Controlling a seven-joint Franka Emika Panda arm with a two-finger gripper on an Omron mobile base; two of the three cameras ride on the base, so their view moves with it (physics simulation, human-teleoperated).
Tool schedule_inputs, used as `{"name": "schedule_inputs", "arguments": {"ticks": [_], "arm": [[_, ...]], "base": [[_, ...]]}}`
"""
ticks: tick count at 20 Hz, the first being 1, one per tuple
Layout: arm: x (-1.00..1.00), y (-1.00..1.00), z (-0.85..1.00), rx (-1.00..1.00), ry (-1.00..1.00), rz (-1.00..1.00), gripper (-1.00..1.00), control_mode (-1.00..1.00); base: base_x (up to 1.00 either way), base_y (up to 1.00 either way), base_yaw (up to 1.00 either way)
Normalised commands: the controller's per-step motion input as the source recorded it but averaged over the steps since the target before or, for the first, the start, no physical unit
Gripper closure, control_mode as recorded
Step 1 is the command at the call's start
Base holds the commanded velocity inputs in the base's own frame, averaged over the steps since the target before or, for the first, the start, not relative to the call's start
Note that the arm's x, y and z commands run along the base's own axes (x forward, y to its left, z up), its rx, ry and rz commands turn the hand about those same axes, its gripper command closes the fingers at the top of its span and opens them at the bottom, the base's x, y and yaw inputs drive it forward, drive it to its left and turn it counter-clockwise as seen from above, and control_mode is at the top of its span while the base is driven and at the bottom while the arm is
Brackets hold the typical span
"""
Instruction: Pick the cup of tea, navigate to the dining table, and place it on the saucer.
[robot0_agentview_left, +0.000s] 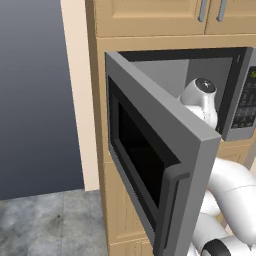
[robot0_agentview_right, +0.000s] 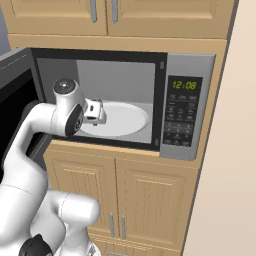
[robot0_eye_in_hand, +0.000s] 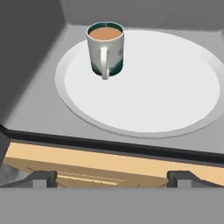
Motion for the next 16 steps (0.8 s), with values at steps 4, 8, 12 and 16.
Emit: {"name": "schedule_inputs", "arguments": {"ticks": [4, 8, 12, 16], "arm": [[0.00, 0.00, -0.01, 0.00, 0.00, 0.00, -1.00, -1.00], [0.02, 0.00, -0.02, 0.00, 0.01, 0.00, -1.00, -1.00], [0.02, 0.00, 0.00, 0.01, 0.00, 0.00, -1.00, -1.00], [0.17, 0.00, 0.12, 0.02, -0.03, -0.01, -1.00, -1.00]], "base": [[0.00, 0.00, 0.00], [0.00, 0.00, 0.00], [0.00, 0.00, 0.00], [0.00, 0.00, 0.00]]}}
